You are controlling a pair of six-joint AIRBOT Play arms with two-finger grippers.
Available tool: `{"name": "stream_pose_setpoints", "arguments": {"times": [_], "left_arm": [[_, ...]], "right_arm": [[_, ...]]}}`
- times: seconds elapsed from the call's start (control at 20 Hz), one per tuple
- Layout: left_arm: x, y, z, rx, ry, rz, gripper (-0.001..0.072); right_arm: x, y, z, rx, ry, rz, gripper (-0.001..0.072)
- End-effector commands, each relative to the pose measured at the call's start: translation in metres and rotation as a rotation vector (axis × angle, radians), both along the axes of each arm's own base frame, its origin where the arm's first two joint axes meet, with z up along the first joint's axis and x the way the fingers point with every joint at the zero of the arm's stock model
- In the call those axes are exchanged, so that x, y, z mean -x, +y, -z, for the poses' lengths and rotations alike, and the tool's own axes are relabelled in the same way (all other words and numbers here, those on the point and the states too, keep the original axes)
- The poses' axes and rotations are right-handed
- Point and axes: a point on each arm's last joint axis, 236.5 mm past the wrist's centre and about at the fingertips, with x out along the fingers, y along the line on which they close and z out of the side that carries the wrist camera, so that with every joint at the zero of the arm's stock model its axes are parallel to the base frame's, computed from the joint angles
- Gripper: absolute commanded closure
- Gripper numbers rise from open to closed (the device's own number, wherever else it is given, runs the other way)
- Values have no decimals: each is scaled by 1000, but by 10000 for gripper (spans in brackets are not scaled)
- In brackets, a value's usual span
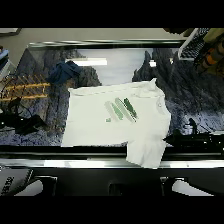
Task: Fold the clothes and pants, and hang the long-sleeved shirts on hangers.
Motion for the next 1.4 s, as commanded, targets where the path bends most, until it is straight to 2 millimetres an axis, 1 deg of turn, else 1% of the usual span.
{"name": "stream_pose_setpoints", "arguments": {"times": [0.0, 0.1, 0.2, 0.3, 0.5, 0.7, 0.95, 1.0, 1.15, 1.2, 1.25, 1.3, 1.35], "left_arm": [[25, -18, 15, 227, -22, -72, 171], [39, -33, 28, 305, -3, -82, 171], [53, -45, 41, 324, 37, -67, 171], [61, -57, 49, 335, 64, -29, 172], [63, -77, 56, 328, 86, 49, 172], [61, -93, 58, 344, 94, 86, 171], [63, -102, 66, 339, 121, 111, 182], [64, -104, 66, 339, 122, 119, 261], [65, -108, 66, 341, 121, 138, 687], [63, -109, 64, 349, 115, 135, 691], [60, -111, 62, 357, 105, 128, 691], [54, -113, 58, 369, 87, 119, 692], [43, -115, 51, 385, 52, 113, 693]], "right_arm": [[-2, -2, 2, 13, -6, 7, 672], [-2, -2, 2, 12, -4, 8, 672], [-2, -2, 2, 11, -1, 13, 672], [-2, -2, 2, 10, 4, 18, 672], [-4, -1, 1, -1, 4, 34, 672], [-7, 1, -2, -14, -4, 45, 673], [-7, 1, -2, -16, -2, 43, 673], [-7, 1, -2, -17, -3, 43, 673], [-7, 3, -4, -24, -5, 43, 673], [-9, 5, -7, -40, -16, 41, 673], [-15, 10, -14, -74, -45, 47, 674], [-25, 16, -25, -119, -93, 61, 674], [-39, 21, -38, -161, -146, 95, 675]]}}
